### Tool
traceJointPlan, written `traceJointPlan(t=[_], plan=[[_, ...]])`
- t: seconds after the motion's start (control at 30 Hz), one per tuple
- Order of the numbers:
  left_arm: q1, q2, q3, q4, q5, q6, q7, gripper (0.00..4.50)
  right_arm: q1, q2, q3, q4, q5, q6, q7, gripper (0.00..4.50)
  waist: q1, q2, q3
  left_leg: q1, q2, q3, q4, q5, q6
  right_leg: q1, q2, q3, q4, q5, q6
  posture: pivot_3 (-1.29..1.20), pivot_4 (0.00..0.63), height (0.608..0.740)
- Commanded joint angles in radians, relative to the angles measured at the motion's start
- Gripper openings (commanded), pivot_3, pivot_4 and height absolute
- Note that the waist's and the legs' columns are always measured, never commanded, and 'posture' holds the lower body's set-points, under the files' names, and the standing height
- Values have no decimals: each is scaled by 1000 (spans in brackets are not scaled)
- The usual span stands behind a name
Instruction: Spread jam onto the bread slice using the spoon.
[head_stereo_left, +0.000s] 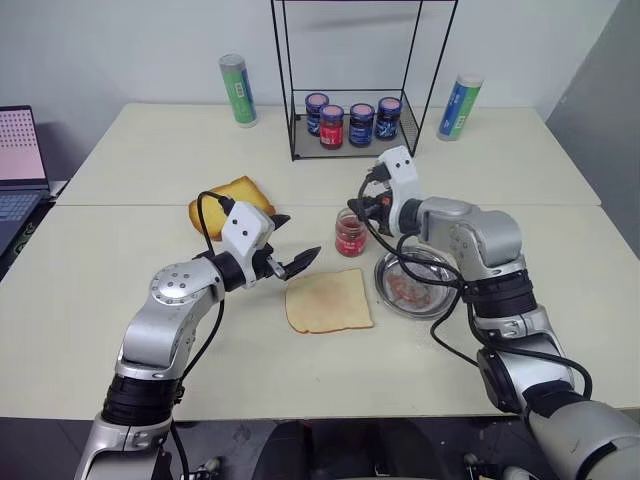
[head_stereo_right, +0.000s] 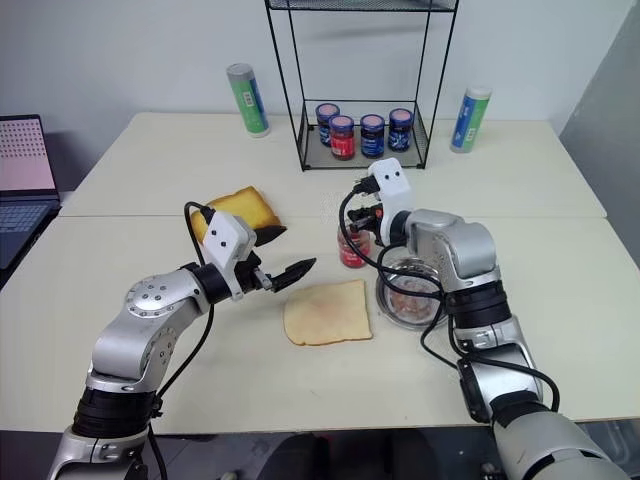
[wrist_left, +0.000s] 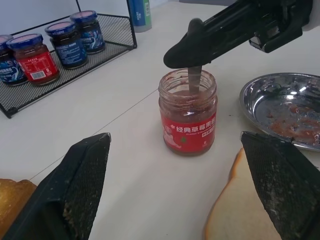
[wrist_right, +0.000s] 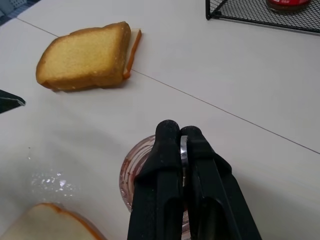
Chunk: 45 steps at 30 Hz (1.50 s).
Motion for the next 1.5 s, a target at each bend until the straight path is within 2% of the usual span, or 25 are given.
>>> traceJointPlan(t=[0.03, 0.27, 0.47, 0.77, 1.07, 1.5], plan=[[-8, 2, 7, -17, -3, -19, 0, 4348, -22, 46, -99, -49, 62, 79, -46, 78, 0, 0, 0, 0, 0, 0, 0, 0, 0, 0, 0, 0, 0, 0, 0, 0, 150, 740], [-10, 1, 5, -14, -2, -23, -1, 4348, -54, 126, -260, -29, 124, 187, -149, 78, -1, 0, 0, 0, 0, 0, 0, 0, 0, 0, 0, 0, 0, 0, 0, 0, 150, 740], [-11, -1, 3, -13, -2, -24, -1, 4348, -85, 151, -352, -1, 151, 225, -213, 78, -2, 0, 0, 0, 0, 0, 0, 0, 0, 0, 0, 0, 0, 0, 0, 0, 150, 740], [-11, 0, 3, -12, -2, -23, -2, 4348, -128, 156, -453, 46, 183, 248, -284, 78, -2, 0, 0, 0, 0, 0, 0, 0, 0, 0, 0, 0, 0, 0, 0, 0, 150, 740], [-17, 3, 4, -3, -2, -23, -6, 4348, -141, 154, -492, 59, 205, 252, -322, 78, -2, 0, 0, 0, 0, 1, 0, 0, 0, 0, 0, 0, 0, 0, 0, 0, 150, 740], [-21, 8, 6, 1, -3, -20, -10, 4348, -188, 219, -722, 119, 304, 300, -500, 78, -2, 0, 0, 0, 0, 1, -1, 0, 0, 0, 0, 1, 0, 0, 0, 0, 150, 740]])
